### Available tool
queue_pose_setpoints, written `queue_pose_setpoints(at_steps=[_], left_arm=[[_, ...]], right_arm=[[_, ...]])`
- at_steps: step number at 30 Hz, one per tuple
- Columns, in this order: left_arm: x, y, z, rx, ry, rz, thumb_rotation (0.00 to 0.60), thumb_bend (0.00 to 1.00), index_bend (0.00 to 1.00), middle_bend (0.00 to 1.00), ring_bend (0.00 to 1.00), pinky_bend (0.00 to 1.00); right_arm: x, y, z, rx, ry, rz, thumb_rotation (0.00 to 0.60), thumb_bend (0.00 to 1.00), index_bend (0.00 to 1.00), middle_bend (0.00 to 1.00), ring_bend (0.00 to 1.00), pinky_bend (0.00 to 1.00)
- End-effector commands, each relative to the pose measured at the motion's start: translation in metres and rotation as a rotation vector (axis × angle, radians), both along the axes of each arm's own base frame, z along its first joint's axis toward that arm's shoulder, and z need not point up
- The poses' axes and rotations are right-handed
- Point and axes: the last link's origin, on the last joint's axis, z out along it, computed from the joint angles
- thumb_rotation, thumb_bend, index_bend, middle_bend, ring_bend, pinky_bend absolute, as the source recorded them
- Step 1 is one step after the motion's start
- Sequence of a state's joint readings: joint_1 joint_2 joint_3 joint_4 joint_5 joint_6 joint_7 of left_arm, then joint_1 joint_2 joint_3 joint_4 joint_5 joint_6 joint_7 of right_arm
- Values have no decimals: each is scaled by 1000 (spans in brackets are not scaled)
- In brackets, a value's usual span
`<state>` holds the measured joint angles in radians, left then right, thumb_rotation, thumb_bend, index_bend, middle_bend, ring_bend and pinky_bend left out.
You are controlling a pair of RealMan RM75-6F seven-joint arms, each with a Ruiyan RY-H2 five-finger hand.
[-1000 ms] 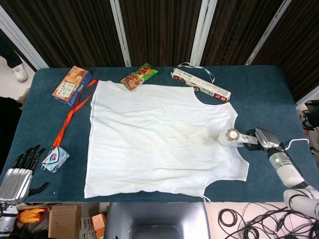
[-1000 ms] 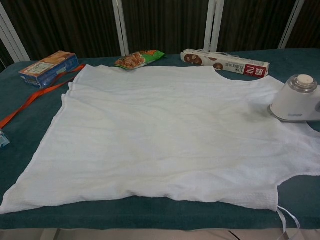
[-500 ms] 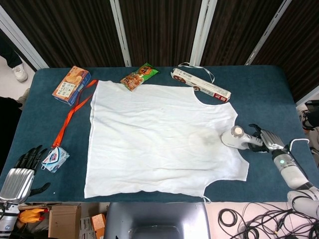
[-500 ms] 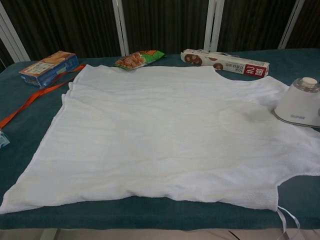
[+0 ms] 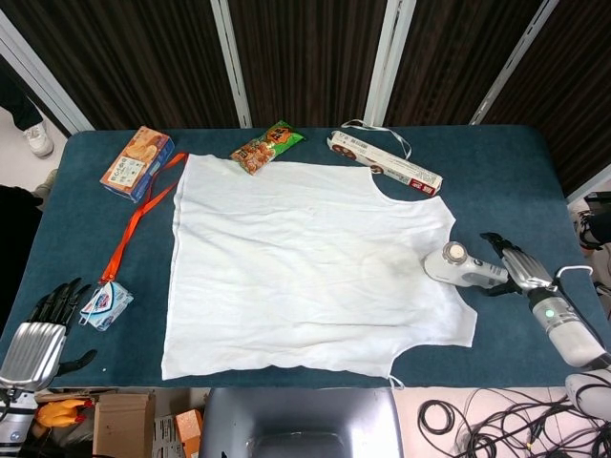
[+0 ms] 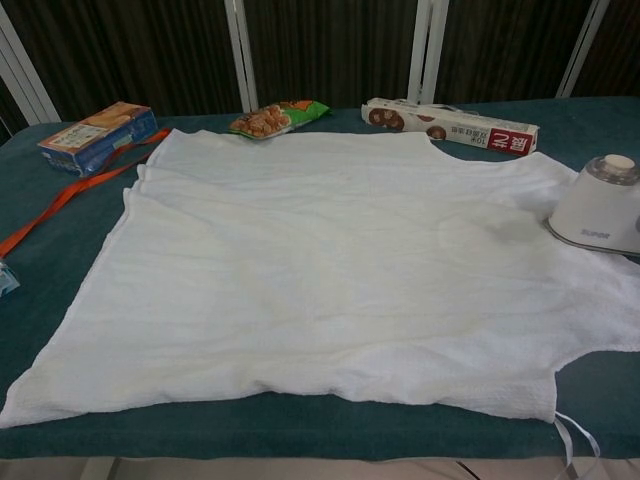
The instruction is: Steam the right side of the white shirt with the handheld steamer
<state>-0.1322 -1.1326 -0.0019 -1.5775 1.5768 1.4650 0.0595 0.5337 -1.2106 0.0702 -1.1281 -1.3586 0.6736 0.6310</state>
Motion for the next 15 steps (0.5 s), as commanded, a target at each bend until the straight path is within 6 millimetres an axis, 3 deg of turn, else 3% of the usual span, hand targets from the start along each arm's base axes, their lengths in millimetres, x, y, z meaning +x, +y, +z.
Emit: queue_pose_setpoints(at_steps=[1, 5, 9, 12, 15], left_arm=[[0, -1, 1, 5, -3, -2, 600, 0, 3, 26, 50, 153], [0, -2, 4, 21, -7, -5, 600, 0, 2, 26, 50, 153], [-1, -3, 6, 44, 8, -3, 600, 0, 3, 27, 51, 153], [0, -3, 5, 58, 18, -3, 600, 0, 3, 27, 50, 153], [2, -5, 3, 53, 24, -18, 600, 0, 2, 27, 51, 153]], right_arm=[[6, 9, 14, -49, -5, 52, 600, 134, 0, 0, 0, 66], [15, 37, 37, -160, 94, 189, 600, 133, 0, 0, 0, 54], [26, 86, 49, -319, 345, 276, 600, 133, 0, 0, 0, 79], [39, 116, 44, -437, 468, 278, 600, 133, 0, 0, 0, 79], [41, 131, 31, -479, 424, 237, 600, 132, 0, 0, 0, 71]])
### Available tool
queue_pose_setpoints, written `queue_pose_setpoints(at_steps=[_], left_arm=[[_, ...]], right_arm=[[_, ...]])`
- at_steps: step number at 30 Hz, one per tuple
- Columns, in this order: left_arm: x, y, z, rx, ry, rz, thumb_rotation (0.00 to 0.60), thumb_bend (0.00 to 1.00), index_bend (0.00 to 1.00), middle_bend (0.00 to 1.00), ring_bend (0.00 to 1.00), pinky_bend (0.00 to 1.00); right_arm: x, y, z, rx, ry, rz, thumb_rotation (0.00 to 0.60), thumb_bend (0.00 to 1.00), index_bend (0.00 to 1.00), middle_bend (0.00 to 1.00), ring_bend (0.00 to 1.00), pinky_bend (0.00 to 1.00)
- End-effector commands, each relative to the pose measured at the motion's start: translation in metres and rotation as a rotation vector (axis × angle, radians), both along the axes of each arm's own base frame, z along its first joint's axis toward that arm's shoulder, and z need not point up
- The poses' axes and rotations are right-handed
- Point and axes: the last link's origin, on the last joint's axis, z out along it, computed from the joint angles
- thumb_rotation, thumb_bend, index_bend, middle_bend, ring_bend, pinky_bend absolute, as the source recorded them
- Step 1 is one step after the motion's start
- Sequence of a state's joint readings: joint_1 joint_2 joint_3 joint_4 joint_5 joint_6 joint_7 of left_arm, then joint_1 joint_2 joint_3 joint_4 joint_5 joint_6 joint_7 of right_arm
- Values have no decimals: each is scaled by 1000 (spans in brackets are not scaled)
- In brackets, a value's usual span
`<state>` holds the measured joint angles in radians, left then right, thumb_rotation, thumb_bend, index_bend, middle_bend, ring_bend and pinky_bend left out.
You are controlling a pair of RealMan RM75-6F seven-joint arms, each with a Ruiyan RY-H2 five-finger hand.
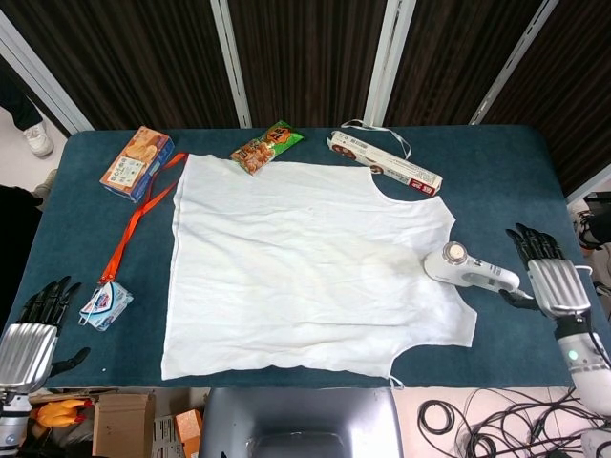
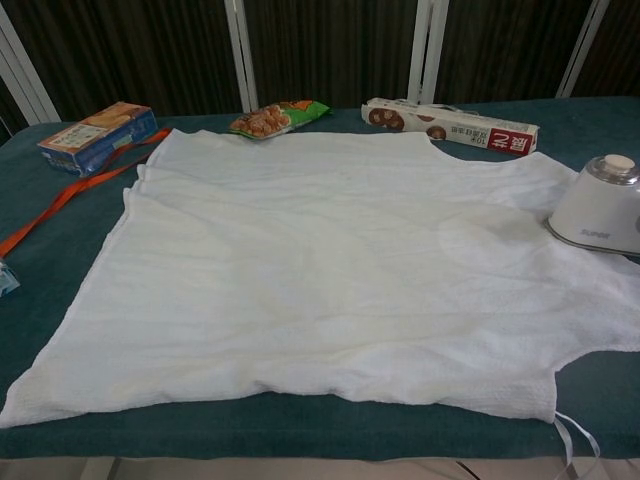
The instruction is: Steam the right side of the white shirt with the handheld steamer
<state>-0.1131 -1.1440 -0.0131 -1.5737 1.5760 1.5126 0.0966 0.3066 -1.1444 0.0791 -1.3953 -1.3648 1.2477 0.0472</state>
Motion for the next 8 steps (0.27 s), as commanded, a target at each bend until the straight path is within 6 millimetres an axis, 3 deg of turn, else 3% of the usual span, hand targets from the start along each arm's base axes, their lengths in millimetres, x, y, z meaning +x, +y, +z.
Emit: queue_pose_setpoints(at_steps=[1, 8], left_arm=[[3, -2, -3, -8, 3, -19, 600, 0, 2, 27, 50, 153], [3, -8, -6, -28, 9, -38, 600, 0, 2, 27, 50, 153]], right_arm=[[10, 59, -7, -192, 35, -52, 600, 132, 0, 0, 0, 71], [10, 59, -4, -178, 25, -27, 600, 133, 0, 0, 0, 69]])
